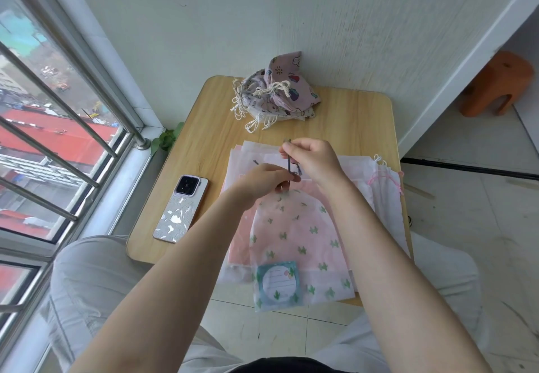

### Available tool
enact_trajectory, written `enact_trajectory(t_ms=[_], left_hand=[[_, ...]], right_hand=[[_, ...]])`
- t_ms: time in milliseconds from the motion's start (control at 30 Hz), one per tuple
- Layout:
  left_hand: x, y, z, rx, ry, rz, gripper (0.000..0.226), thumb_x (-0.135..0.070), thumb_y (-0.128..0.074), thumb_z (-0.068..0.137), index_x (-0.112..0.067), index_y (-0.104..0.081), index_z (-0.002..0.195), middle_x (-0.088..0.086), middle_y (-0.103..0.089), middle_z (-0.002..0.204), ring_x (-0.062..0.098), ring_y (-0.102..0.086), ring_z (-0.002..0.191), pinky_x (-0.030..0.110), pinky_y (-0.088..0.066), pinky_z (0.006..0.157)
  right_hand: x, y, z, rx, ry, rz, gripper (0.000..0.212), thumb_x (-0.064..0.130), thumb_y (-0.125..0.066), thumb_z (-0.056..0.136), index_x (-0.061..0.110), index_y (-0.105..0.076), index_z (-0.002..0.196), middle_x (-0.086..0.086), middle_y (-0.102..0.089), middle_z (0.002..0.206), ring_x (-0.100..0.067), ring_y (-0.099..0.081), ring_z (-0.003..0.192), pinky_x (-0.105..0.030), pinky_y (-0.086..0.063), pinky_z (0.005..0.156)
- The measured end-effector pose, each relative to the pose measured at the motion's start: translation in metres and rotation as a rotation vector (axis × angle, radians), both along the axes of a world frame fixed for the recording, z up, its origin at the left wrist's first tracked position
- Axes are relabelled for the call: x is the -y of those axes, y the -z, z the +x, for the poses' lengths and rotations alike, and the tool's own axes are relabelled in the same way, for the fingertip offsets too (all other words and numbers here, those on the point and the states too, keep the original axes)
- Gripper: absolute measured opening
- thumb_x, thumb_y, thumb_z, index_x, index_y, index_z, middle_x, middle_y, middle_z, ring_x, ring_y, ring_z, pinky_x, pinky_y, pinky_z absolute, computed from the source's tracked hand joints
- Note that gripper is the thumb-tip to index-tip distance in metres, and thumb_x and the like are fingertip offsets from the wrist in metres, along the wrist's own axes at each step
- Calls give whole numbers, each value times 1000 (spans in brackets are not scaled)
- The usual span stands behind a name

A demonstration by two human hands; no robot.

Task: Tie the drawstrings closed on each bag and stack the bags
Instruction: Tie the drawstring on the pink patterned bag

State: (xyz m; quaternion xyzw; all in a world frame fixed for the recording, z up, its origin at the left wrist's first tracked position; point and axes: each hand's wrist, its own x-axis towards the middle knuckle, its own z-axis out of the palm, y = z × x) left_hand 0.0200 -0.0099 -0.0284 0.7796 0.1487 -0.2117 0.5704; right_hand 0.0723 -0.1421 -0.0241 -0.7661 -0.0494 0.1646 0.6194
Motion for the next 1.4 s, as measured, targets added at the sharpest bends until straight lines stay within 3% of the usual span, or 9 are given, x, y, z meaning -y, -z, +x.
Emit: enact_trajectory(t_ms=[167,333,433,567,767,1033,1167,1267,1400], left_hand=[[8,-8,-2,75,86,-32,24,-21,-54,98,-13,-69,82,-16,-60,58,2,-50,59,12,-42,63],[-9,-2,-1,73,9,-65,30,-27,-52,100,-11,-68,79,-3,-57,65,7,-48,57,18,-40,63],[-14,5,1,79,-118,-58,23,-21,-57,97,-7,-74,91,-4,-66,69,9,-55,64,19,-48,69],[-17,13,3,64,-278,-65,15,-23,-65,92,-14,-76,93,-2,-72,76,12,-61,77,26,-49,88],[-18,12,3,38,-267,-49,15,-24,-68,89,-14,-77,94,-6,-73,82,11,-61,78,23,-49,79],[-17,9,1,49,-225,-71,17,-3,-71,82,-11,-66,69,-5,-70,107,7,-61,74,12,-45,58],[-17,8,0,58,-186,13,16,-2,-69,81,-15,-73,89,-1,-71,100,13,-62,85,19,-51,73],[-16,9,-1,104,-179,92,22,1,-69,79,-17,-74,91,0,-71,89,15,-65,86,26,-53,82],[-13,11,-4,278,-130,273,22,0,-66,81,-20,-73,83,-9,-68,78,13,-66,82,22,-52,77]], right_hand=[[-7,-5,-7,-89,-119,4,26,25,-61,93,5,-72,80,-12,-68,74,-28,-64,58,-33,-52,50],[4,-1,-3,-73,-169,-290,36,34,-51,98,8,-69,81,7,-62,52,-11,-56,48,-23,-41,50],[11,-5,-2,-35,-196,-434,30,32,-55,95,7,-70,88,4,-67,66,-10,-53,56,-23,-40,56],[14,-10,-2,-42,-249,-473,19,27,-63,91,11,-72,88,1,-65,69,-9,-50,57,-23,-39,57],[12,-9,-8,-175,-346,-382,9,19,-69,87,11,-71,90,-3,-62,66,-13,-38,46,-19,-30,42],[7,0,-10,-172,-377,-402,7,19,-66,89,13,-69,86,-2,-62,68,-14,-51,54,-24,-41,48],[11,-7,-9,-113,-490,-597,24,32,-69,83,14,-70,66,2,-63,64,-13,-53,57,-25,-42,52],[15,-4,4,26,-276,-581,22,24,-65,85,4,-74,86,-11,-73,91,-27,-68,83,-38,-56,74],[8,9,9,-33,-191,-438,21,12,-54,92,14,-75,94,1,-72,95,-16,-64,95,-29,-54,77]])
